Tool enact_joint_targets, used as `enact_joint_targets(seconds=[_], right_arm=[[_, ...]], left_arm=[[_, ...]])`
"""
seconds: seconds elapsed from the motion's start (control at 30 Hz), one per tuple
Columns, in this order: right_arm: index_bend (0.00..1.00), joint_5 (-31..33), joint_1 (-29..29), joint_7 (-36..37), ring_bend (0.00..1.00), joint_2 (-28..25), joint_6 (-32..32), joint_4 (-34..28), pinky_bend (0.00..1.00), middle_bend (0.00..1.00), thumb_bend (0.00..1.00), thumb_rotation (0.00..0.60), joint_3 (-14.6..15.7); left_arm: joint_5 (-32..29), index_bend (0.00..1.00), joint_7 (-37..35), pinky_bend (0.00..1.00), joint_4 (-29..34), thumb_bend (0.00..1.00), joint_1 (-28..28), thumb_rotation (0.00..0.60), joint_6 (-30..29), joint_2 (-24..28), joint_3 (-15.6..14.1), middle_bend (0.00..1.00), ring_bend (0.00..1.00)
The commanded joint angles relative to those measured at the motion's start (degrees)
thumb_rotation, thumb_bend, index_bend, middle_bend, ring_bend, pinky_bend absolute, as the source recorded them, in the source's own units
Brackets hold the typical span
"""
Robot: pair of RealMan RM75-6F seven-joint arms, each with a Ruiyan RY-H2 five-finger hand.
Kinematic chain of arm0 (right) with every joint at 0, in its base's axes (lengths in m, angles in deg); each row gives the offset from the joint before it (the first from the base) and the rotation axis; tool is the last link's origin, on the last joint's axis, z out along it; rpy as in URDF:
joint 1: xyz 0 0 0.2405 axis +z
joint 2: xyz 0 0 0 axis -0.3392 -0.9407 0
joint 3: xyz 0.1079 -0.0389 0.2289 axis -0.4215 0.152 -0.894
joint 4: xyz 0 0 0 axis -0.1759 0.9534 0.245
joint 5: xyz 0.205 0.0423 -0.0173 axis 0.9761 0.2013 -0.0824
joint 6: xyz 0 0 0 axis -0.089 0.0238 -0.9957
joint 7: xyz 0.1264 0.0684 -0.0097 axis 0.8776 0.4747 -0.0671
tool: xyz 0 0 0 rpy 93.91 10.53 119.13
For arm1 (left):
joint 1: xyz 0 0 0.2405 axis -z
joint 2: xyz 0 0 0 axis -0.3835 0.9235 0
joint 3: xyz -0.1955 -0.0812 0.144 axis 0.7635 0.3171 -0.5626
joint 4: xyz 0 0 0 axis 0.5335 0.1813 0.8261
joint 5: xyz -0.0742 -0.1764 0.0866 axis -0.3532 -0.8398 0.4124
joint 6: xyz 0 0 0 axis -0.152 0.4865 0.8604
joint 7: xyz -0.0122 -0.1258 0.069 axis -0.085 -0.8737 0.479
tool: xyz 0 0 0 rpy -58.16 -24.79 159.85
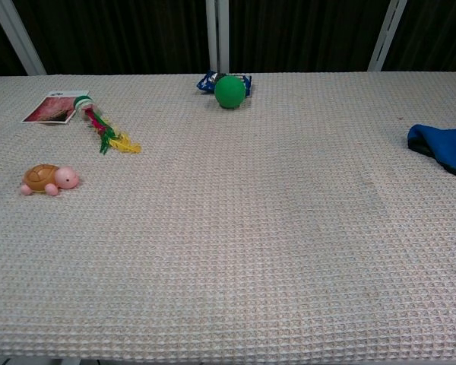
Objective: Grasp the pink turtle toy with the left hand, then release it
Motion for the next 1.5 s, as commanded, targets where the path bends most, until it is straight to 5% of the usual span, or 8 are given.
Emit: enact_joint_targets(seconds=[0.03, 0.2, 0.43, 0.8, 1.5], right_arm=[[0.00, 0.00, 0.18, -0.17, 0.00, -0.33, 0.15, -0.23, 0.00, 0.00, 0.23, 0.600, -0.12], [0.00, 0.27, 0.33, -0.22, 0.00, -0.67, 0.21, -0.69, 0.00, 0.00, 0.23, 0.600, -0.44], [0.00, 1.04, 0.54, -0.01, 0.00, -0.99, 1.41, -0.75, 0.00, 0.00, 0.23, 0.600, -0.41], [0.00, 2.33, 0.63, 1.54, 0.00, -1.50, 1.83, 0.39, 0.00, 0.00, 0.23, 0.600, -1.16], [0.00, 3.19, 1.07, 0.63, 0.00, -1.20, 2.95, 0.41, 0.00, 0.00, 0.24, 0.600, -1.41]], left_arm=[[0.82, 0.16, 1.49, 0.18, 2.28, 0.22, 2.06, 0.600, 2.23, -0.62, 1.05, 0.15, 0.02], [-0.08, 0.18, 3.72, 0.25, 3.95, 0.24, 6.52, 0.600, 8.80, -3.91, 2.79, 0.20, 0.09], [-11.70, 0.25, 3.26, 0.25, 3.34, 0.25, 12.56, 0.600, 19.93, -10.90, 8.36, 0.27, 0.11], [-17.47, 0.26, 9.41, 0.27, -5.83, 0.28, 17.09, 0.600, 23.71, -17.84, 10.71, 0.27, 0.11], [-18.61, 0.32, 10.59, 0.29, -11.91, 0.32, 18.80, 0.600, 24.31, -21.16, 9.27, 0.32, 0.11]])
